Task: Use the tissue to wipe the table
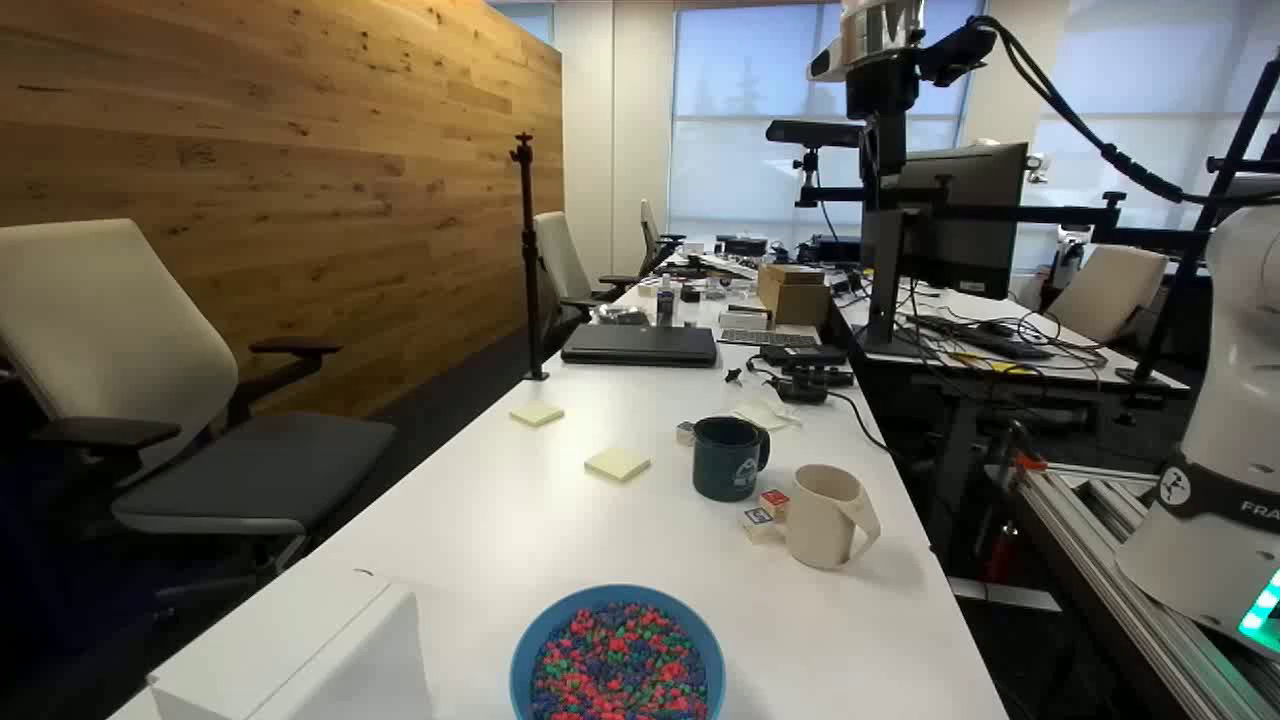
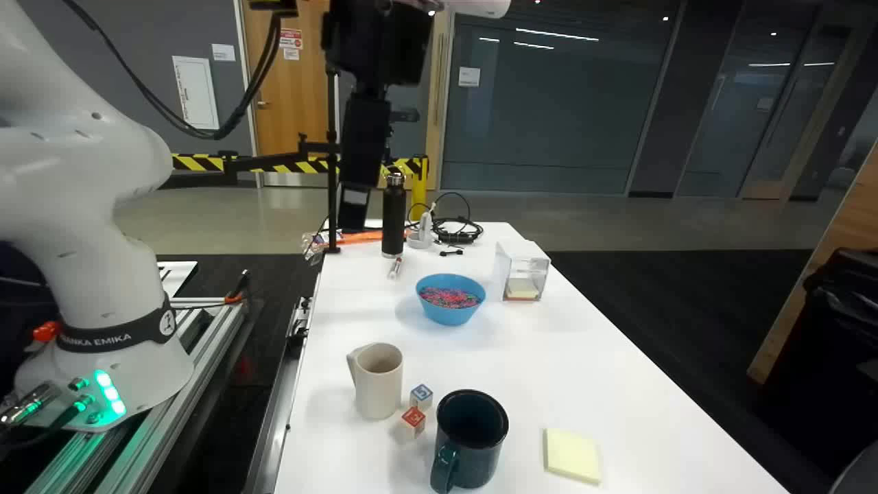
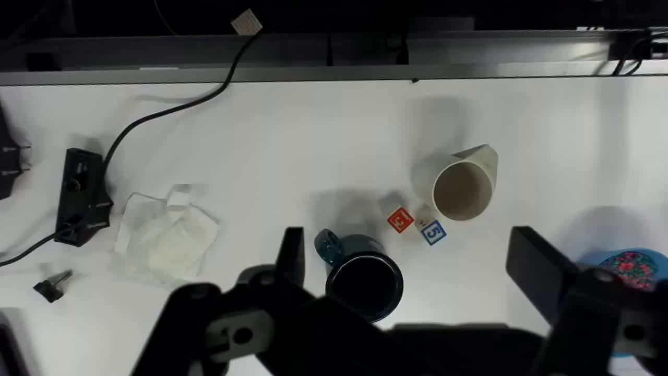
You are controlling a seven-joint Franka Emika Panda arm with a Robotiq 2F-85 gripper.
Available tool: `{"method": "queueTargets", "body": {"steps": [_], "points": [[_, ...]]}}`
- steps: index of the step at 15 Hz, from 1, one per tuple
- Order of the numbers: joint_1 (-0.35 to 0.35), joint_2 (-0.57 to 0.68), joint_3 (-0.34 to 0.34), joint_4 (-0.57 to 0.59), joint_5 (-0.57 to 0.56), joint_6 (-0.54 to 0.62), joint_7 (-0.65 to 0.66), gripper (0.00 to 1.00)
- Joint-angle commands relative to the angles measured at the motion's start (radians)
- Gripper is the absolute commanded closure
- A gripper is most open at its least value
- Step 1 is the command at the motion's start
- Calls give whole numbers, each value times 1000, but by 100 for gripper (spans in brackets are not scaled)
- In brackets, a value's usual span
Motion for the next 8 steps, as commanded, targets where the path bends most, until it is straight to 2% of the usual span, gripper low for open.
{"method": "queueTargets", "body": {"steps": [1,7,8], "points": [[-9,2,8,2,4,-2,-3,0],[-9,2,8,2,4,-2,-3,0],[-3,-2,16,-7,-48,7,-52,0]]}}
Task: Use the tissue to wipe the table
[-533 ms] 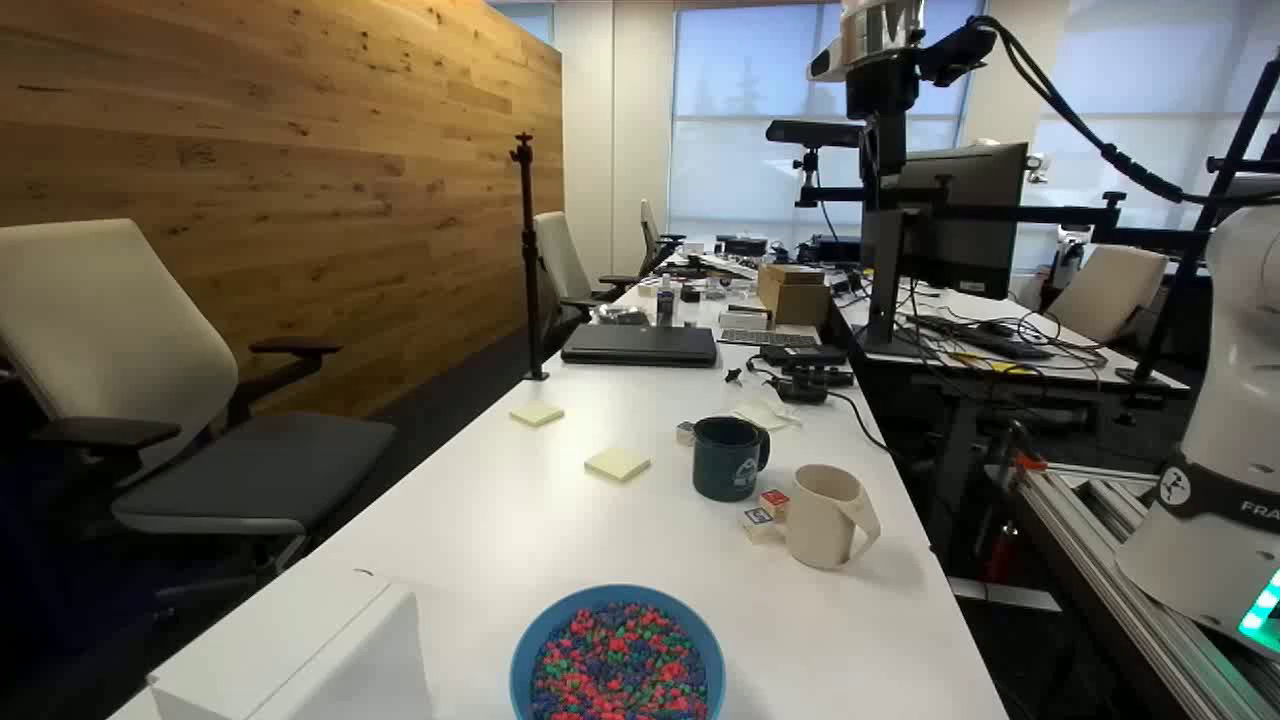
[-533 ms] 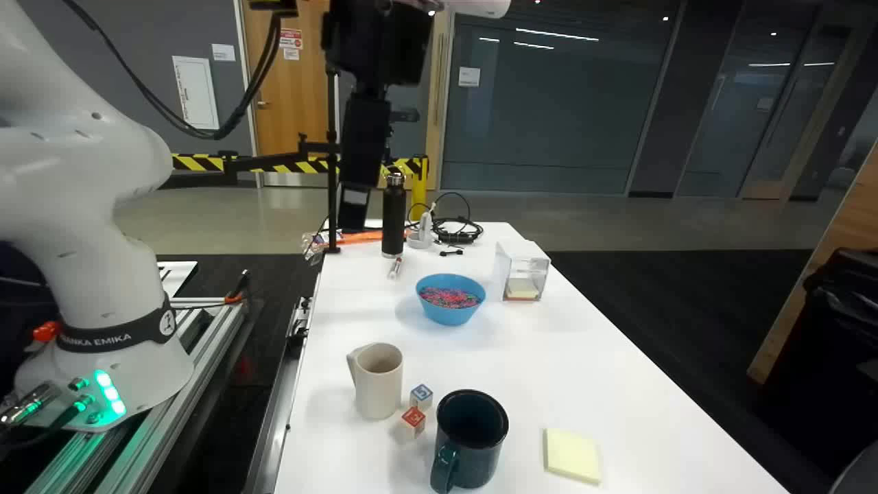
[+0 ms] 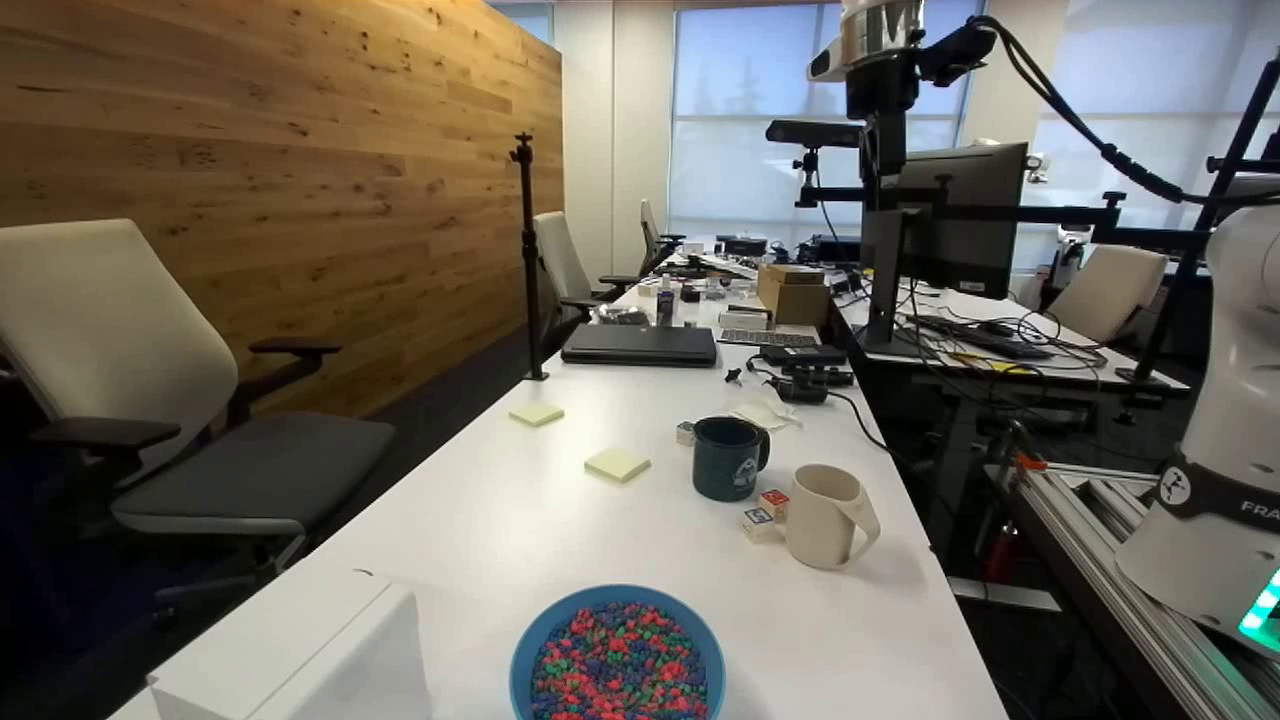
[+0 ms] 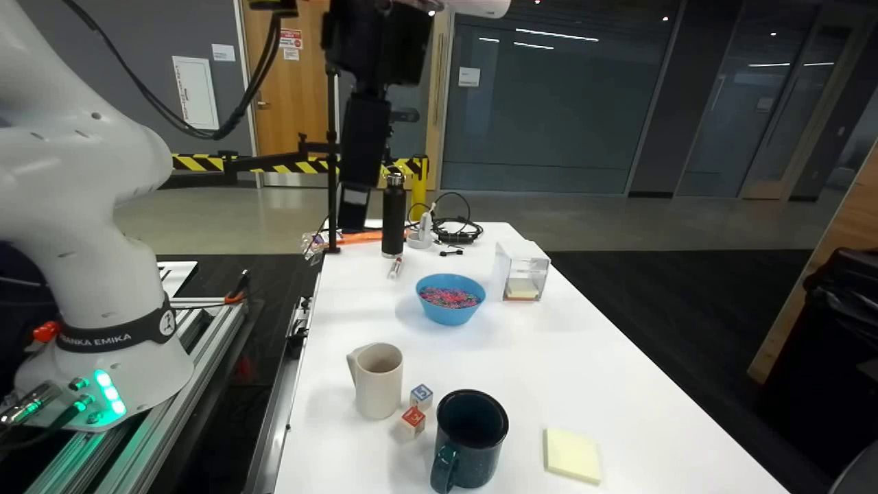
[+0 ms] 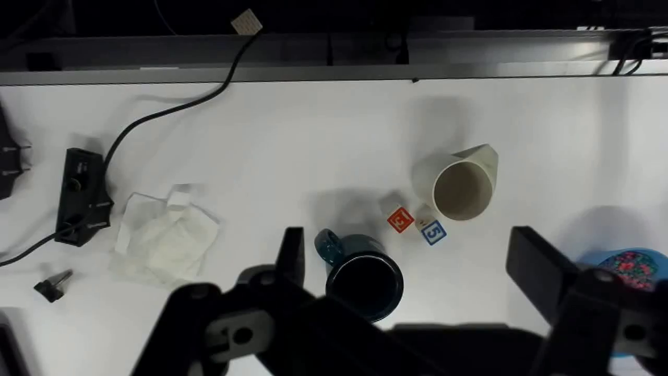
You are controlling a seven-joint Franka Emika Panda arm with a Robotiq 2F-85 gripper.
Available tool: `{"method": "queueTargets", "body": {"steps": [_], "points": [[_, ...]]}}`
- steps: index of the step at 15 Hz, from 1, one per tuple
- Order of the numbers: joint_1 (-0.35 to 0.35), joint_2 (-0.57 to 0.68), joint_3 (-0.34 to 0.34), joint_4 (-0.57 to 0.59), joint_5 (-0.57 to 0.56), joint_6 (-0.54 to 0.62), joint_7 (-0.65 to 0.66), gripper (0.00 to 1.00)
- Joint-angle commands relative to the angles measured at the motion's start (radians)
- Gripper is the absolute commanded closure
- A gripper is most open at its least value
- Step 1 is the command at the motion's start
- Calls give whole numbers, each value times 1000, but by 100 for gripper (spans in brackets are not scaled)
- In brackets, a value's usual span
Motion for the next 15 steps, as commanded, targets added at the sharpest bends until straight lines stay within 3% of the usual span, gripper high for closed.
{"method": "queueTargets", "body": {"steps": [1,5,10,15], "points": [[-8,4,28,-14,-92,32,-50,0],[-16,104,18,-3,-139,109,-22,0],[-66,229,-15,-3,-78,297,94,0],[-113,306,-36,-1,-33,376,164,0]]}}
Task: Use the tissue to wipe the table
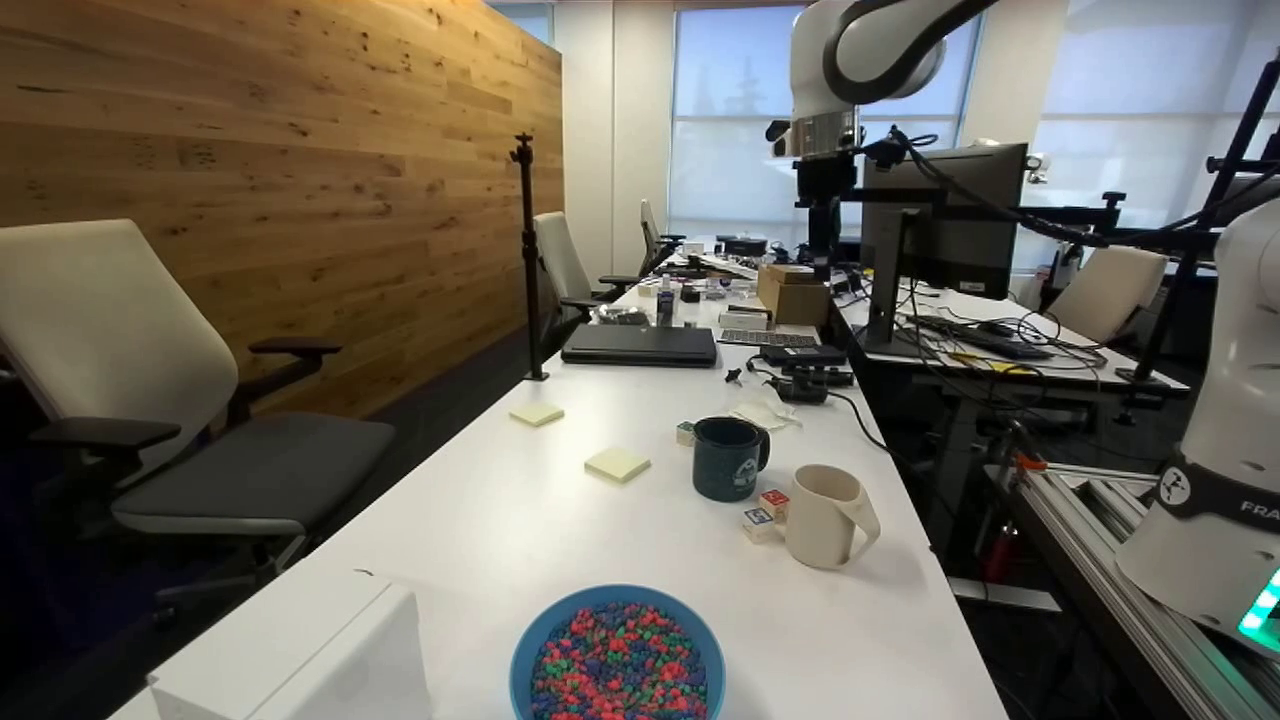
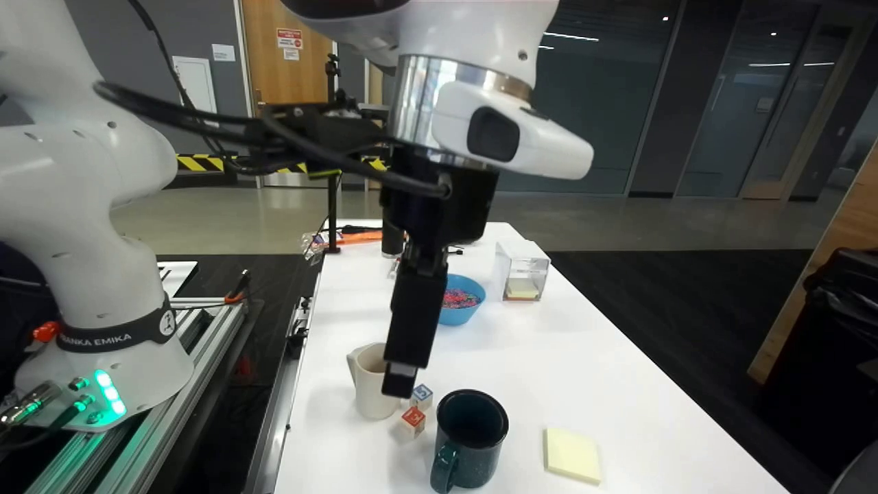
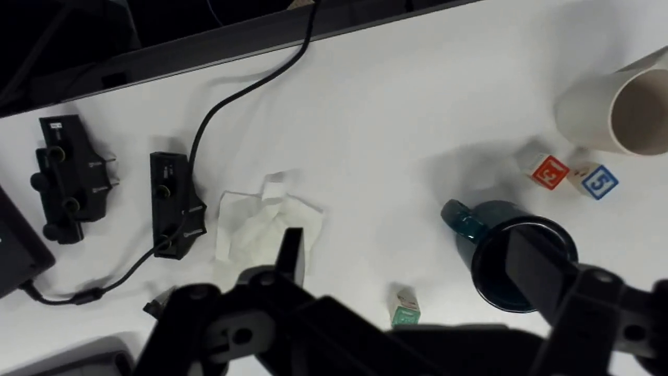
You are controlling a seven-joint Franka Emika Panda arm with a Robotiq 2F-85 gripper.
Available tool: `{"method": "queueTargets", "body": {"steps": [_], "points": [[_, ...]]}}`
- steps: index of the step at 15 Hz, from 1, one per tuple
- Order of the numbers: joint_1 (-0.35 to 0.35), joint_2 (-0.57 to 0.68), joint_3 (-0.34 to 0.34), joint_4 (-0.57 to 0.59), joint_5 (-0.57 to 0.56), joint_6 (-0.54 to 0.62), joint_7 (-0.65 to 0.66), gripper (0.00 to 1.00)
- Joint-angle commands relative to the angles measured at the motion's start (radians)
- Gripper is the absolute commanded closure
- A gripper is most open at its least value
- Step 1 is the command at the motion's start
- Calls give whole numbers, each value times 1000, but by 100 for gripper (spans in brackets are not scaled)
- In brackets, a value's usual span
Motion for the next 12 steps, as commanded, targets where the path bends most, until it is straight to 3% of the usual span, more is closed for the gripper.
{"method": "queueTargets", "body": {"steps": [1,5,6,9,10,12], "points": [[-32,35,-3,8,48,45,48,0],[-48,46,1,8,42,54,87,0],[-46,40,7,20,25,-5,77,0],[-44,42,7,5,23,22,64,0],[-41,-1,6,-41,-5,100,-8,0],[-49,102,10,19,8,108,108,0]]}}
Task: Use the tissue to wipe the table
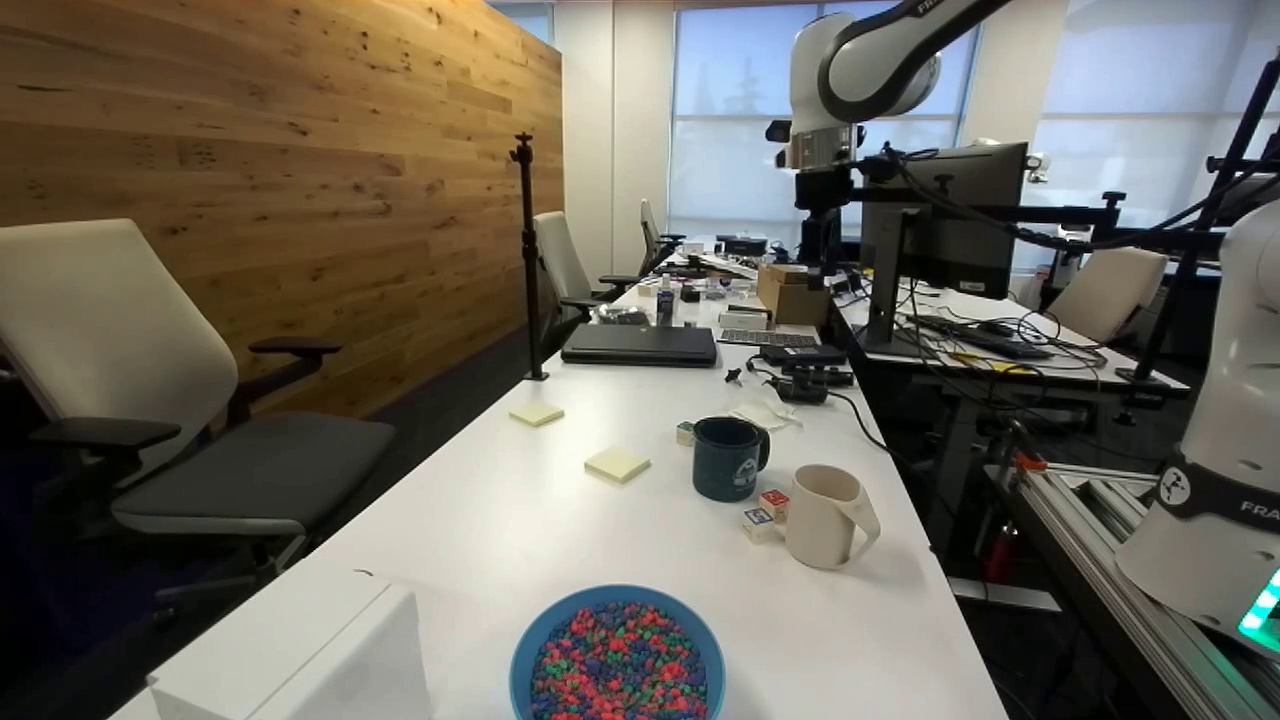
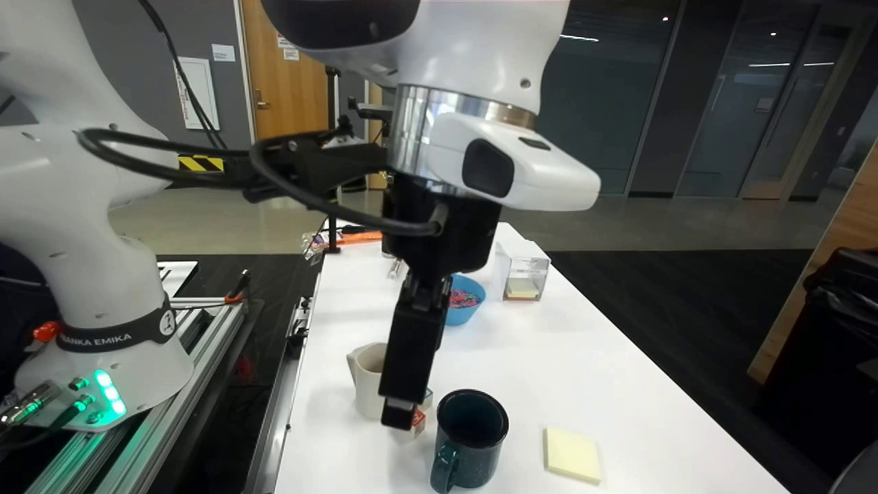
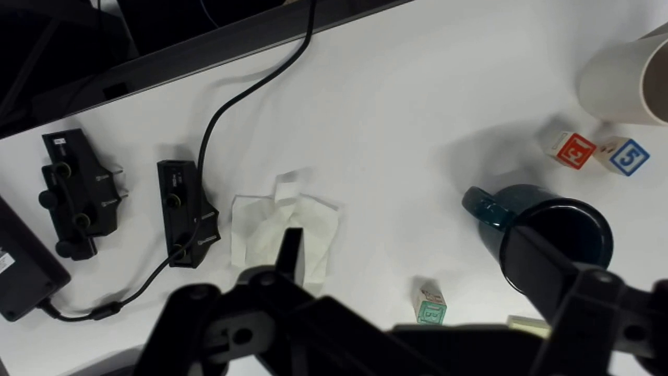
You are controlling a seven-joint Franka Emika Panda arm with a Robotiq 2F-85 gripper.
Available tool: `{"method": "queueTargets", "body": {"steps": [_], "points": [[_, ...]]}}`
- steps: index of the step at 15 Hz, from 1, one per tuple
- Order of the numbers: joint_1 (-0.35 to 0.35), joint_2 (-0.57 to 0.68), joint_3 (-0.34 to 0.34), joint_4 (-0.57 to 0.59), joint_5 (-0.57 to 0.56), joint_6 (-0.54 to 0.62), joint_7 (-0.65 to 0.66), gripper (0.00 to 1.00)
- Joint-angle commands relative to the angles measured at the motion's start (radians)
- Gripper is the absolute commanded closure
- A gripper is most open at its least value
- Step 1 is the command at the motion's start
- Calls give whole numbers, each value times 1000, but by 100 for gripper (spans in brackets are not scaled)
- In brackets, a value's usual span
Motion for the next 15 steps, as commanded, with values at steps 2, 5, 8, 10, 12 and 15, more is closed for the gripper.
{"method": "queueTargets", "body": {"steps": [2,5,8,10,12,15], "points": [[-30,149,-3,56,20,99,166,0],[-45,244,-11,88,71,138,245,0],[-57,323,-15,118,137,189,314,0],[-63,365,-17,141,178,219,367,0],[-68,400,-22,170,221,223,434,0],[-73,429,-34,194,271,255,528,0]]}}
